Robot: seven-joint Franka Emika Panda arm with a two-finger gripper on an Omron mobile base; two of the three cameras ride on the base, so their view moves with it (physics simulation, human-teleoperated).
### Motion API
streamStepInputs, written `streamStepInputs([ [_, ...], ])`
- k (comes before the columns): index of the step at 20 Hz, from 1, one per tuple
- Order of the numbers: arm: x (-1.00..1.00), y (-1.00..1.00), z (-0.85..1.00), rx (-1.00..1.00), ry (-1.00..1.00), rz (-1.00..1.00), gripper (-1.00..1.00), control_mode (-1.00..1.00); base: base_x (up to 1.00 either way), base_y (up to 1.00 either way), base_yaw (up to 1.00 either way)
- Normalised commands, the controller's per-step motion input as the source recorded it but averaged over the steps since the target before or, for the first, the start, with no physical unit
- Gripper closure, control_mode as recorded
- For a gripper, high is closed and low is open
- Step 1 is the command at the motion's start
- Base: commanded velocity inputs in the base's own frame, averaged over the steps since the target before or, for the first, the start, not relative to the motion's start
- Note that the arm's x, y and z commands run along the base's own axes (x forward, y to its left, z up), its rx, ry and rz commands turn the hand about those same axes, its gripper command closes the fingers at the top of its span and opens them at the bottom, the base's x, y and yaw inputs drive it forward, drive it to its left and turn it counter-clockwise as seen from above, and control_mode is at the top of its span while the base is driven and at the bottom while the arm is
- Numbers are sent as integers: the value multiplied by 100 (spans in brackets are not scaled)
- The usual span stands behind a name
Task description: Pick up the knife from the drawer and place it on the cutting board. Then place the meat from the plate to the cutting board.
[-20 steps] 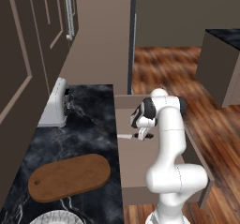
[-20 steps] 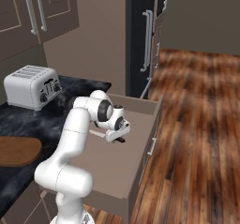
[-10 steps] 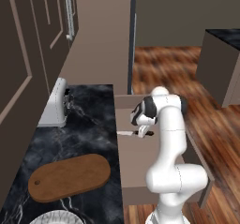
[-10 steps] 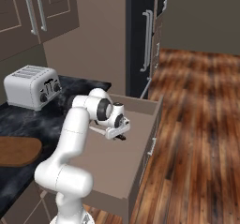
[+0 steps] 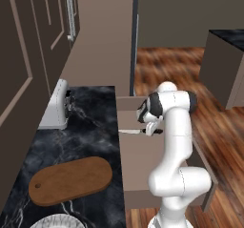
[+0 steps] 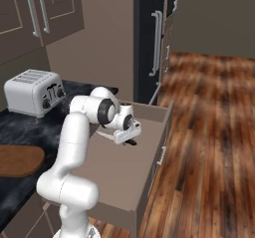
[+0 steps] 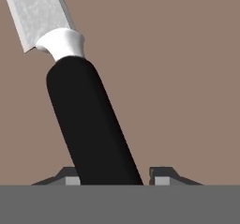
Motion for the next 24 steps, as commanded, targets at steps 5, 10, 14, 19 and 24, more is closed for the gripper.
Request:
streamStepInputs([
  [5, -62, -56, 26, -11, 0, 0, 100, -100, 0, 0, 0],
  [10, -8, -7, 100, 9, 0, -1, 100, -100, 0, 0, 0],
  [14, -16, 0, 100, 13, 0, 0, 100, -100, 0, 0, 0],
  [19, -73, 0, 100, 12, -3, 0, 100, -100, 0, 0, 0],
  [24, -95, 9, 100, 10, -5, 0, 100, -100, 0, 0, 0],
])
